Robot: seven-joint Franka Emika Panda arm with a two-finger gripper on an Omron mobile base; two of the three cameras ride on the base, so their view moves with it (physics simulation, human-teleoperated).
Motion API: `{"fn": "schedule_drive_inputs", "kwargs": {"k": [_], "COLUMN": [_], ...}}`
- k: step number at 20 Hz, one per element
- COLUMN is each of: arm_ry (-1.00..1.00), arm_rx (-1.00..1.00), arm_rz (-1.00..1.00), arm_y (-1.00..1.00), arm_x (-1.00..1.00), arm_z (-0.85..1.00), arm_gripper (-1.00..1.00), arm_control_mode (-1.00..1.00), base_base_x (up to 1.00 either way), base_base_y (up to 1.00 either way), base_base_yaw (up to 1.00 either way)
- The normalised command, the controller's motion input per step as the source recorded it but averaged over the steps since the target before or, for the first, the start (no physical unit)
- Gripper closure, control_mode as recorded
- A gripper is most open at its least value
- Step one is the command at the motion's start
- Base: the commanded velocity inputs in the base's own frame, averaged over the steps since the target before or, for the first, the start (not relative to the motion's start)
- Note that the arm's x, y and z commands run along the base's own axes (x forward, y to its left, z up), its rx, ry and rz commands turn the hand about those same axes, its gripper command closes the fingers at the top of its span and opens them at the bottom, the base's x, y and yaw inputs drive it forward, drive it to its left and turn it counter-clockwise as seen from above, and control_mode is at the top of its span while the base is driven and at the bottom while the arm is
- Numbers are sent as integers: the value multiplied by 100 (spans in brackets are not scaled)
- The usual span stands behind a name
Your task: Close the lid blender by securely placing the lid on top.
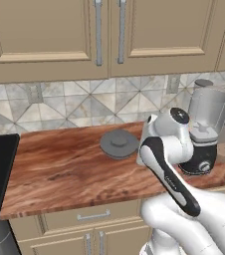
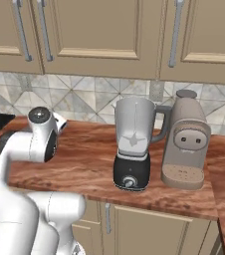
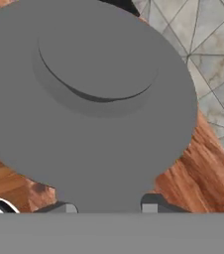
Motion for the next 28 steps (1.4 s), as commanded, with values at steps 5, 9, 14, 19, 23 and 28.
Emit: {"fn": "schedule_drive_inputs", "kwargs": {"k": [5, 9, 14, 19, 23, 28], "arm_ry": [-3, -2, -7, -6, -7, -7], "arm_rx": [0, 4, 2, 0, 1, 1], "arm_rz": [-23, -28, -25, -19, -21, -16], "arm_y": [-35, -36, -43, -56, -64, -74], "arm_x": [-59, -60, -46, -25, -19, -11], "arm_z": [76, 75, 74, 74, 56, 60], "arm_gripper": [100, 100, 100, 100, 100, 100], "arm_control_mode": [-100, -100, -100, -100, -100, -100], "base_base_x": [0, 0, 0, 0, 0, 0], "base_base_y": [0, 0, 0, 0, 0, 0], "base_base_yaw": [0, 0, 0, 0, 0, 0]}}
